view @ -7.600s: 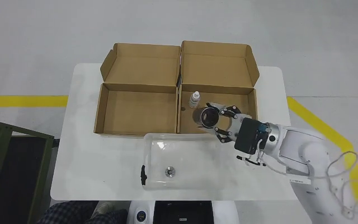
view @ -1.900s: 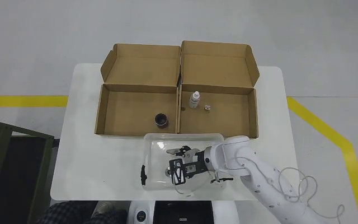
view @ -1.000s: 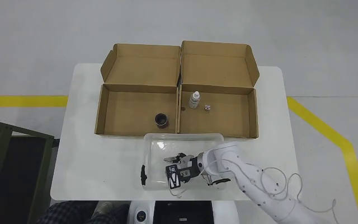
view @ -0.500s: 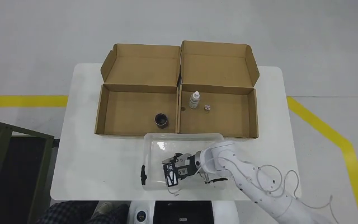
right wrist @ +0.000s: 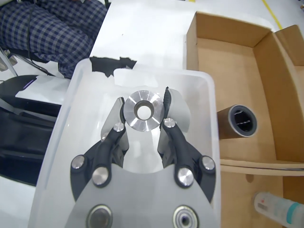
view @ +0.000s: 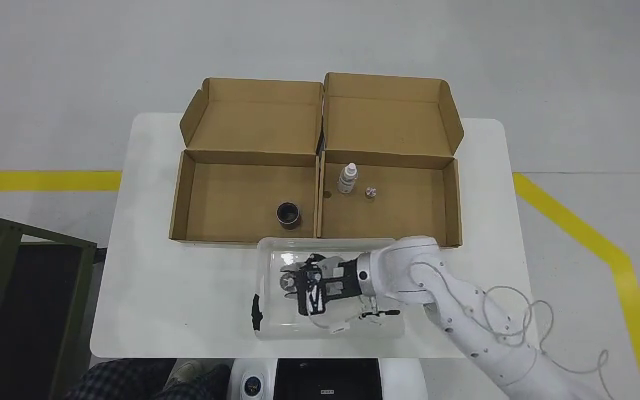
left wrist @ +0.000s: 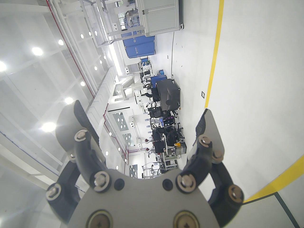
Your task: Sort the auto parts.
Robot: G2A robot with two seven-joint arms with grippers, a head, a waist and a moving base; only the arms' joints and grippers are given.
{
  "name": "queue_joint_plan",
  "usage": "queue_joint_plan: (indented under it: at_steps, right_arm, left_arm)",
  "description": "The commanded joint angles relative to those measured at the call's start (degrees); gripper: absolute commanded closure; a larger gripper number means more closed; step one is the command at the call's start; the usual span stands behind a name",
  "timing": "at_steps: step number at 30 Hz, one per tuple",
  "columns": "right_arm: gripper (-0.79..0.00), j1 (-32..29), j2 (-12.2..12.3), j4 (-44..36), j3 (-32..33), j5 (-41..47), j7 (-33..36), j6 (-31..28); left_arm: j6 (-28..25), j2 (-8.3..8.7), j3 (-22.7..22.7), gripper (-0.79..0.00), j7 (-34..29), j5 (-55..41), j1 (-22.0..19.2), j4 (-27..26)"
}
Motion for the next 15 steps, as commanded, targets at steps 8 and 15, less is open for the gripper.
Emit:
queue_joint_plan:
  at_steps: [8, 15]
  right_arm:
    - [0.0, -0.2, 0.5, -3.3, 4.8, 3.1, -6.0, 2.2]
    - [0.0, 0.3, 1.0, -5.7, 9.4, 7.9, -11.6, -0.7]
  left_arm:
    - [0.0, 0.0, 0.0, -0.785, 0.0, 0.0, 0.0, 0.0]
    - [0.0, 0.0, 0.0, -0.785, 0.0, 0.0, 0.0, 0.0]
